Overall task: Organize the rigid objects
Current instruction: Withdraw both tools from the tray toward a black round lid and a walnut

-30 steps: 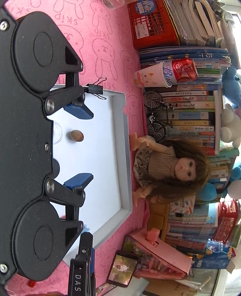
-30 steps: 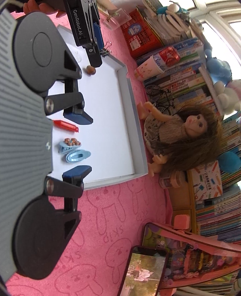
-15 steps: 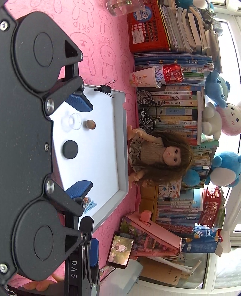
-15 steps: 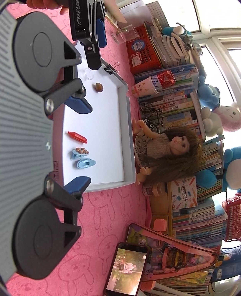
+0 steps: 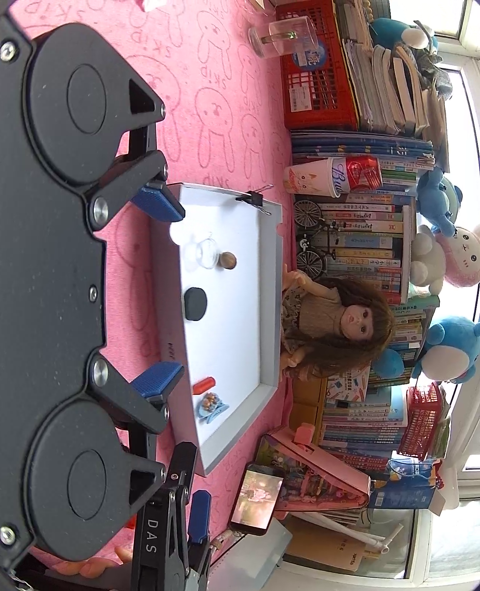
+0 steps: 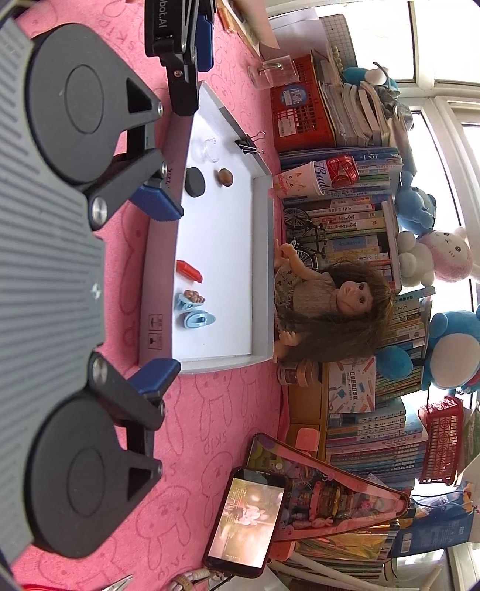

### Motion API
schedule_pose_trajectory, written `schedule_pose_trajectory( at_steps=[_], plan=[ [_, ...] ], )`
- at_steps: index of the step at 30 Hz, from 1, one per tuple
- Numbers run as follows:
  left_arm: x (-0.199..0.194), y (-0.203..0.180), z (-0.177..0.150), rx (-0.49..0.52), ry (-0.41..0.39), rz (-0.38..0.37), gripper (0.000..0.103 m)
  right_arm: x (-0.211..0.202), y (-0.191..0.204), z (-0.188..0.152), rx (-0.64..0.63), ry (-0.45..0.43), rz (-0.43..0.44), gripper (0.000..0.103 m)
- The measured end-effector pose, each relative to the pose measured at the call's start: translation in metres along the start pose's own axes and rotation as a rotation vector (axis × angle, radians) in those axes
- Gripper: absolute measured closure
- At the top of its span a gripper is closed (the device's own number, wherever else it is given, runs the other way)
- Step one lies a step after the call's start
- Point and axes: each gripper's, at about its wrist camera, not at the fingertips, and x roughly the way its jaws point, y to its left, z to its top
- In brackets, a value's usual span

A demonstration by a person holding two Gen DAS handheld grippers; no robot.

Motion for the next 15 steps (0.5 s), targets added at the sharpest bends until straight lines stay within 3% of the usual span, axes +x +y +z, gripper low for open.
schedule_pose_trajectory(
  at_steps=[15],
  plan=[
    [-0.016,0.001,-0.033,0.014,0.004,0.022,0.021,-0.017,0.001,-0.031,-0.017,-0.041,-0.057,0.008]
  ],
)
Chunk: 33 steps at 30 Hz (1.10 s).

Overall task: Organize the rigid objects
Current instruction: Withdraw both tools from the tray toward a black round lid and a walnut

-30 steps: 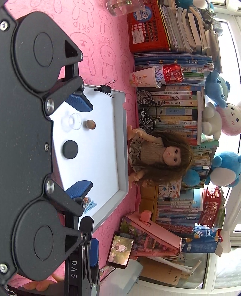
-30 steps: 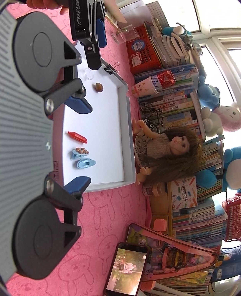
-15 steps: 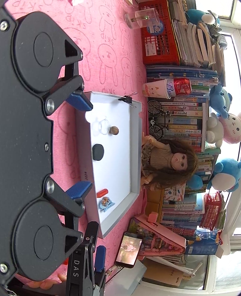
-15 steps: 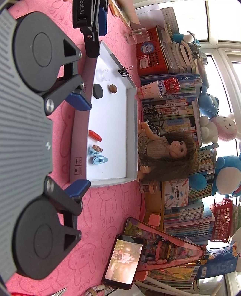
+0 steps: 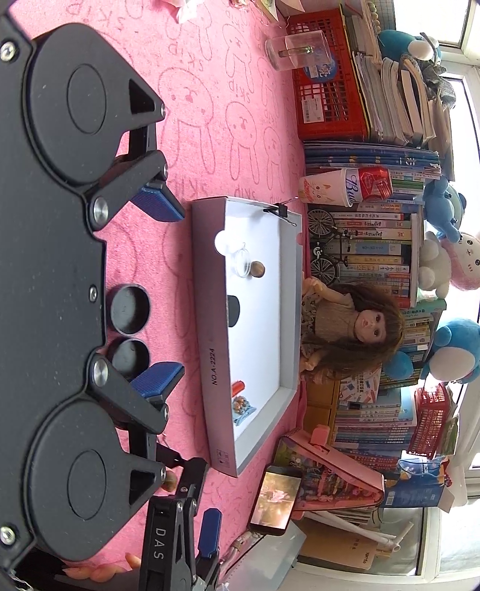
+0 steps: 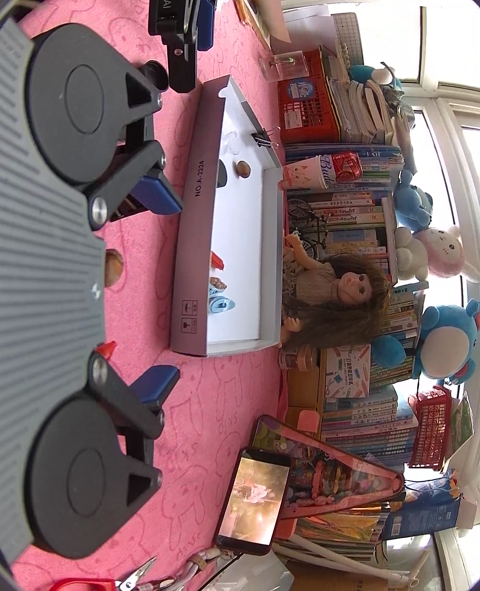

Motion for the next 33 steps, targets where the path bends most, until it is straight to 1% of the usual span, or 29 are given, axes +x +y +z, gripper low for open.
schedule_pose_trajectory(
  at_steps=[5,13,18,21,23,26,31,33],
  plan=[
    [-0.003,0.001,-0.012,0.021,0.006,0.009,0.021,-0.004,0.001,-0.004,0.003,-0.015,-0.011,0.003],
    [-0.004,-0.001,-0.025,0.016,0.017,0.016,0.022,-0.009,0.009,-0.007,-0.045,-0.046,-0.019,0.002],
    [-0.004,-0.001,-0.026,0.015,0.011,0.013,0.023,-0.017,0.009,-0.011,-0.052,-0.037,0.015,0.003],
    [-0.004,0.0,-0.026,0.004,0.011,0.01,0.026,-0.021,0.007,-0.012,-0.048,-0.026,0.034,0.006],
    [-0.004,0.003,-0.026,-0.011,0.01,0.008,0.032,-0.023,0.005,-0.012,-0.038,-0.025,0.036,0.011],
    [-0.005,0.004,-0.025,-0.022,0.007,0.014,0.04,-0.025,0.001,-0.013,-0.009,-0.03,0.034,0.014],
    [-0.005,0.006,-0.024,-0.029,0.009,0.019,0.045,-0.029,-0.005,-0.014,0.017,-0.036,0.023,0.018],
    [-0.005,0.006,-0.024,-0.029,0.008,0.017,0.048,-0.03,-0.006,-0.014,0.024,-0.038,0.017,0.024]
  ],
)
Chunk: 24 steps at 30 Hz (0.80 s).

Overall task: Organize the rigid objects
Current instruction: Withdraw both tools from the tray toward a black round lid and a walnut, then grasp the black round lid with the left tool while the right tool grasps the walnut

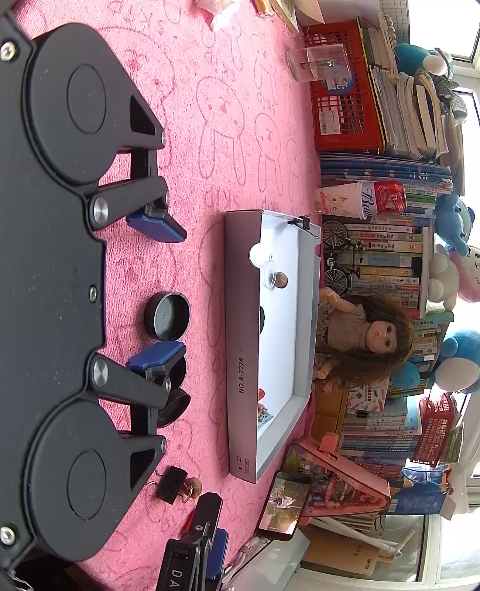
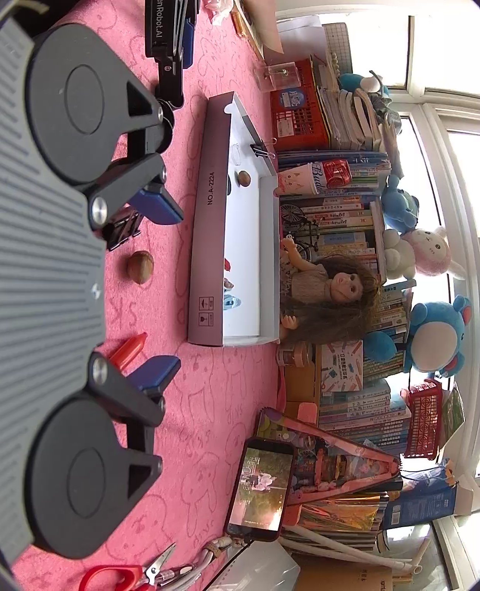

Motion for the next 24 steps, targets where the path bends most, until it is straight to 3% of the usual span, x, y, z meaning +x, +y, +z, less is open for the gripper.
schedule_pose_trajectory(
  at_steps=[2,5,13,17,24],
  plan=[
    [0.0,-0.002,0.0,0.007,-0.001,-0.002,0.051,0.001,0.0,0.0,0.0,0.007,-0.014,0.039],
    [0.001,-0.005,-0.001,0.018,-0.004,-0.003,0.053,0.003,0.0,-0.002,-0.005,0.027,-0.018,0.046],
    [0.005,-0.01,0.0,0.036,0.02,-0.026,0.057,0.012,0.01,-0.005,-0.026,0.082,0.008,0.049],
    [0.008,-0.021,-0.005,0.111,0.015,-0.001,0.058,0.017,0.012,-0.007,-0.018,0.099,0.004,0.052],
    [0.008,-0.019,-0.005,0.082,0.011,-0.001,0.062,0.02,0.014,-0.009,-0.007,0.096,-0.011,0.052]
  ],
)
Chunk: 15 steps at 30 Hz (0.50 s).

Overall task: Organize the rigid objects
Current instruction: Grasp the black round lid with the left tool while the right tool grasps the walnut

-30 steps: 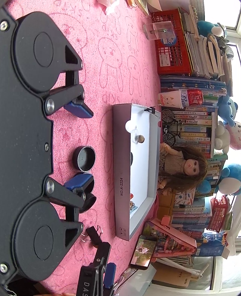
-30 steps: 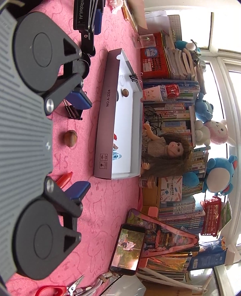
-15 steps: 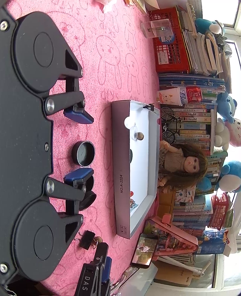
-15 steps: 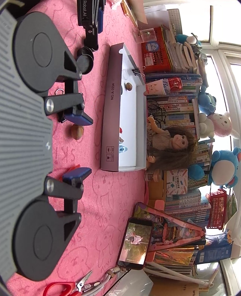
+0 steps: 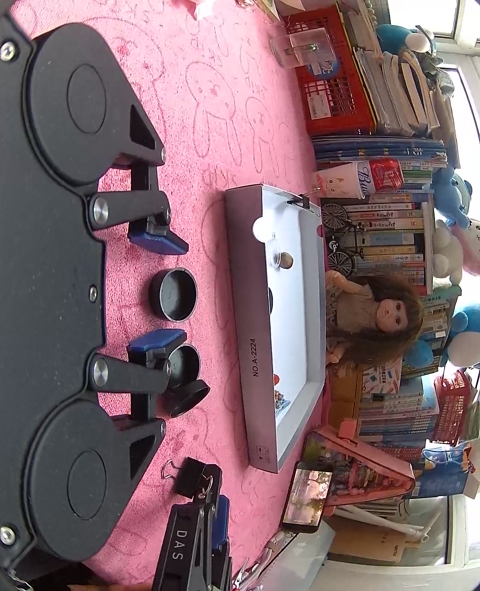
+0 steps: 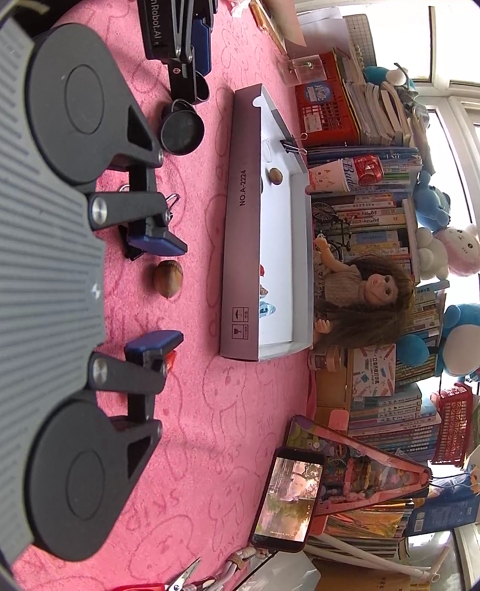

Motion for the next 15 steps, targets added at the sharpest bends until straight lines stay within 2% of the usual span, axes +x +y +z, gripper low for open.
schedule_pose_trajectory(
  at_steps=[5,8,9,10,15],
  plan=[
    [-0.0015,0.0031,0.0004,-0.014,-0.005,0.002,0.073,0.0002,-0.001,0.0009,0.008,0.003,0.0,0.05],
    [-0.003,0.0053,0.0013,-0.031,-0.009,0.001,0.073,-0.0003,-0.0007,0.0014,0.003,0.006,-0.004,0.063],
    [-0.0038,0.0055,0.0017,-0.032,-0.014,0.003,0.073,-0.0009,-0.0005,0.0014,-0.001,0.005,-0.003,0.072],
    [-0.0043,0.0055,0.0023,-0.032,-0.018,0.004,0.073,-0.0014,-0.0004,0.0015,-0.003,0.006,-0.001,0.076],
    [-0.0067,0.005,0.0059,-0.035,-0.029,0.007,0.073,-0.003,0.0005,0.0027,-0.009,0.01,0.017,0.076]
  ],
)
